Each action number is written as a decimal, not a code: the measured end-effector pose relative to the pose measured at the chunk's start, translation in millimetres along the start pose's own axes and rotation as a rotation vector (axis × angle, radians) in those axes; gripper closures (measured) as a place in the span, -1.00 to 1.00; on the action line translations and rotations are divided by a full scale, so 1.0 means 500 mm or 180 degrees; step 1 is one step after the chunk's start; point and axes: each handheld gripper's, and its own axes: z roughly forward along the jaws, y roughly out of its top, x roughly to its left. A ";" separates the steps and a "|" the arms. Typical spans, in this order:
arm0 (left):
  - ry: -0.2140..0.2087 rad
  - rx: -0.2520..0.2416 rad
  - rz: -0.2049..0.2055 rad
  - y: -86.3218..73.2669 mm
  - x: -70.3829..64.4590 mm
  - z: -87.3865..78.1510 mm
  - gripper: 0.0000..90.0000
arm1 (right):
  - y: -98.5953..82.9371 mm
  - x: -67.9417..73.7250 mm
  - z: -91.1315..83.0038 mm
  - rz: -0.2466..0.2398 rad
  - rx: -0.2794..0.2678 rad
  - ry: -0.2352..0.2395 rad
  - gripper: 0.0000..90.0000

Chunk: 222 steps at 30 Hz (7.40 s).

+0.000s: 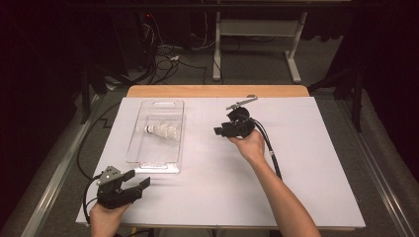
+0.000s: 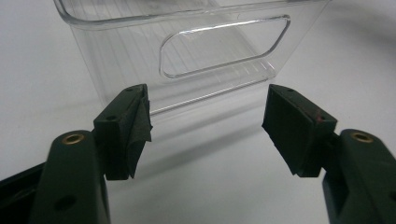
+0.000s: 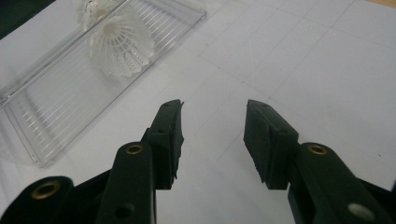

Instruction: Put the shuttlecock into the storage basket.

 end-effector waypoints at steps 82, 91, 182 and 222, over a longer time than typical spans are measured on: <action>0.0044 0.0020 -0.0023 0.002 0.001 0.003 -0.26 | -0.154 -0.079 -0.121 0.0236 -0.0239 -0.0185 0.16; 0.0039 0.0019 -0.0029 0.002 0.001 0.004 -0.26 | -0.176 -0.087 -0.139 0.0289 -0.0301 -0.0210 0.13; 0.0073 -0.0013 -0.0073 0.001 0.005 -0.001 -0.27 | -0.390 -0.117 -0.281 0.0631 -0.0783 -0.0619 -0.10; 0.0051 -0.0042 -0.0113 0.000 0.008 -0.003 -0.27 | -0.452 -0.115 -0.319 0.0727 -0.0872 -0.0705 -0.18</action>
